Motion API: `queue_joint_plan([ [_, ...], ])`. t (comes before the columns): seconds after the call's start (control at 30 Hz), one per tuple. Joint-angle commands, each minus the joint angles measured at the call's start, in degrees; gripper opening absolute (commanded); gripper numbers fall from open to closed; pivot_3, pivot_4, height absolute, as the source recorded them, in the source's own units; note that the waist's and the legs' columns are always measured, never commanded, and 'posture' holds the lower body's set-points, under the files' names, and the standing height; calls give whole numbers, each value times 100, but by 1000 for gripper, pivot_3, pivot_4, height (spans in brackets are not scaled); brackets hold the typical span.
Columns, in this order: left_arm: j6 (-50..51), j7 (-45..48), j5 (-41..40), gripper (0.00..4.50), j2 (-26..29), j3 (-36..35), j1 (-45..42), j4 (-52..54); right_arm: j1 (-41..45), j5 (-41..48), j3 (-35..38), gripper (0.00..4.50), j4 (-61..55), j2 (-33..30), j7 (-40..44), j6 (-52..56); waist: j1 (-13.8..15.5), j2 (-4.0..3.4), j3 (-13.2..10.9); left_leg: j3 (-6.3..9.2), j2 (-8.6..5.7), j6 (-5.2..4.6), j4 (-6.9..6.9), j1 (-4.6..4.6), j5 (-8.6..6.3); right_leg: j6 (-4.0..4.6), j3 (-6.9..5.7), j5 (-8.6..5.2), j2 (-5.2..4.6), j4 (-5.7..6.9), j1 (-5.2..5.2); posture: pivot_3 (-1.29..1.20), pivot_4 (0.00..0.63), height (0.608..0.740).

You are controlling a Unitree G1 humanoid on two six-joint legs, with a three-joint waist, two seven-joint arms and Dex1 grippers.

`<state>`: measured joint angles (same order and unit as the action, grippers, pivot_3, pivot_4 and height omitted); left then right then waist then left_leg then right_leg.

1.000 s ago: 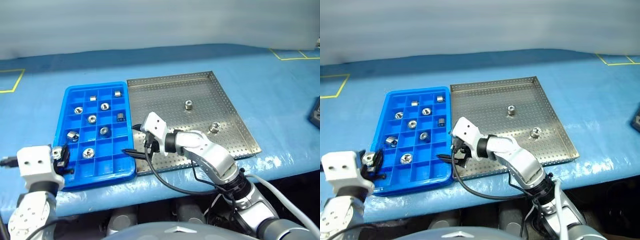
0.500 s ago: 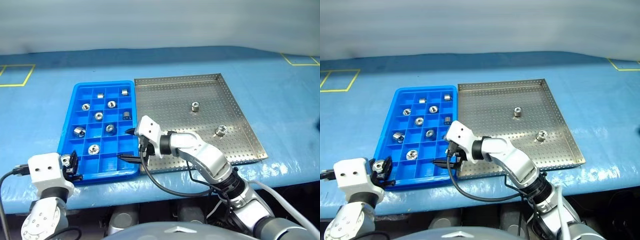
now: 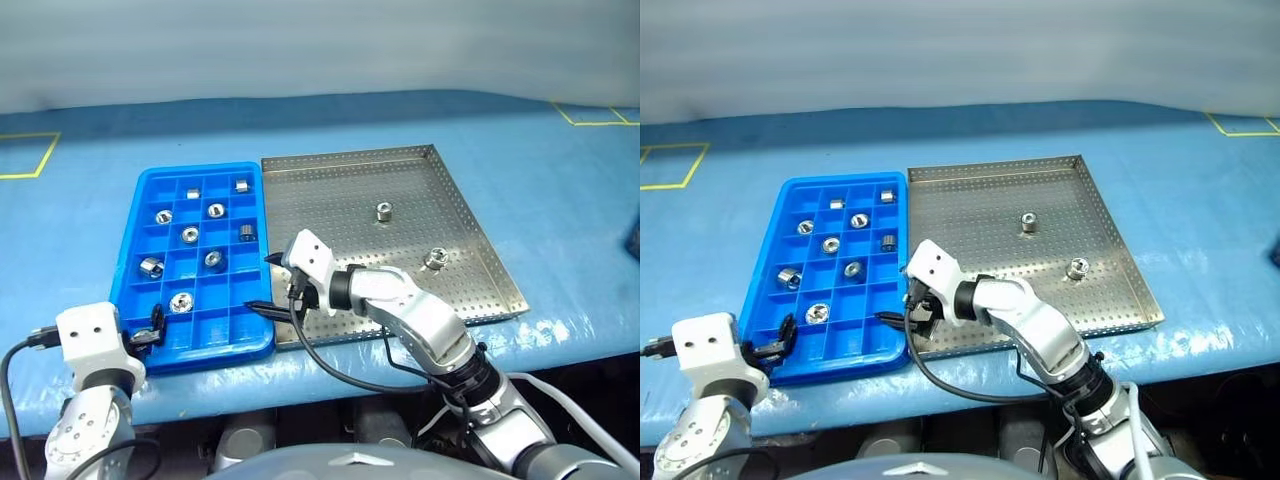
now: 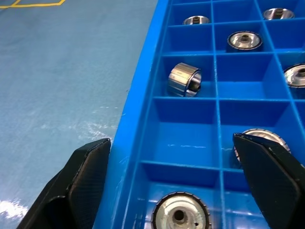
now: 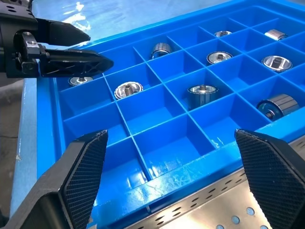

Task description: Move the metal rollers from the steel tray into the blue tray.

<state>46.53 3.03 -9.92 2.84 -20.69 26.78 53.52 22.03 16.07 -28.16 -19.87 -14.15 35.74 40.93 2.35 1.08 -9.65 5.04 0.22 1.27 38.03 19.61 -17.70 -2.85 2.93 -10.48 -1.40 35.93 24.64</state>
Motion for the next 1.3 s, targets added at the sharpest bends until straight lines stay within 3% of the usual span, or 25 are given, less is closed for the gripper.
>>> queue_joint_plan([
  [0.03, -535, 332, -387, 4431, 30, 76, -232, 249, -20, 9, 298, 4500, -282, 34, -210, 41, -6, 0, 0, 0, 0, 1, 0, 1, 0, 0, 0, 0, 0, 0, 1, 180, 150, 740],
  [0.47, -1677, 742, -346, 4431, 415, 1460, -1375, -525, 80, -810, 1704, 4500, 594, 770, -2382, -94, -173, -3, 1, -2, -1, 5, 1, 4, 3, 4, 3, 5, 0, -1, 1, 56, 150, 740],
  [0.8, -1691, 1497, -842, 4431, 820, 2228, -1462, -790, 510, -1422, 2376, 4500, 2015, 1571, -3893, -697, -485, -10, 0, -7, 5, 4, -6, 2, 2, 29, 5, 21, 3, -1, 5, -4, 150, 740],
  [1.03, -1713, 1880, -1128, 4431, 1184, 2346, -1309, -746, 1036, -1508, 2733, 4500, 3196, 1910, -4425, -1238, -573, -16, 0, -7, 4, 3, -7, 3, 2, 29, 7, 22, 3, -1, 5, 15, 150, 740],
  [1.3, -1847, 1924, -1269, 4431, 1297, 2345, -1123, -750, 1107, -1466, 2954, 4500, 3551, 1954, -4537, -1378, -573, -22, -2, -6, 4, 0, -11, 4, 1, 11, 7, 33, 3, -2, 6, 31, 150, 740],
])
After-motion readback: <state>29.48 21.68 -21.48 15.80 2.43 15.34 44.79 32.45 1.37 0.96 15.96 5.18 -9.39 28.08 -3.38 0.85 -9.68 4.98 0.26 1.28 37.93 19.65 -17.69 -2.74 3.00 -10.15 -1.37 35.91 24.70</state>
